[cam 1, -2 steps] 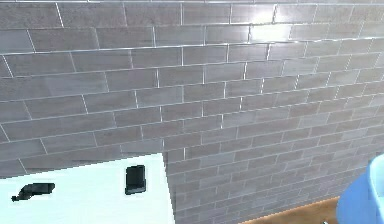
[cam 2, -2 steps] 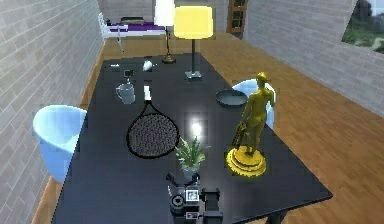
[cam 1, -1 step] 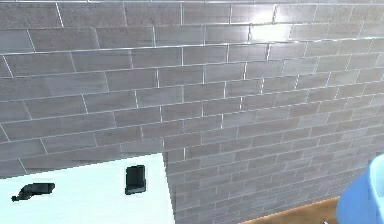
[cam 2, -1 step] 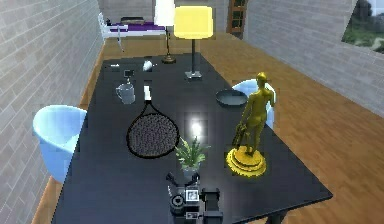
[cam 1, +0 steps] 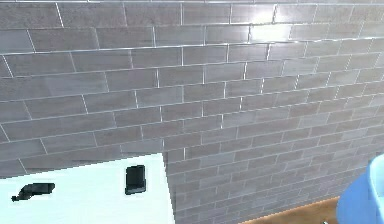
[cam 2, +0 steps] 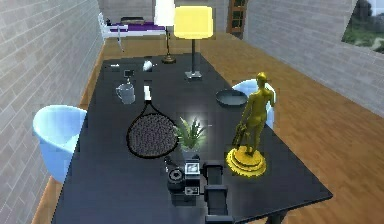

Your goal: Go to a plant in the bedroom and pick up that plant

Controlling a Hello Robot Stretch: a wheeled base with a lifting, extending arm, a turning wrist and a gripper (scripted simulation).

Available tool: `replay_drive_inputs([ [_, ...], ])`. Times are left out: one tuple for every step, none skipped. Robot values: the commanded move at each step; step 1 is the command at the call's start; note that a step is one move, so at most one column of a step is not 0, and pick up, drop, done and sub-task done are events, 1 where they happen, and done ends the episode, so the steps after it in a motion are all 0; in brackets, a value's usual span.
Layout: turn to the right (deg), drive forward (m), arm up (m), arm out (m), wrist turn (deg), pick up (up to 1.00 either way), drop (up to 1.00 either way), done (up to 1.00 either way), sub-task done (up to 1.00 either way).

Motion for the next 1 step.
replay_drive_inputs([
  [0.0, 0.00, 0.00, 0.00, 0.0, 0.00, 0.00, 1.00, 0.00],
])
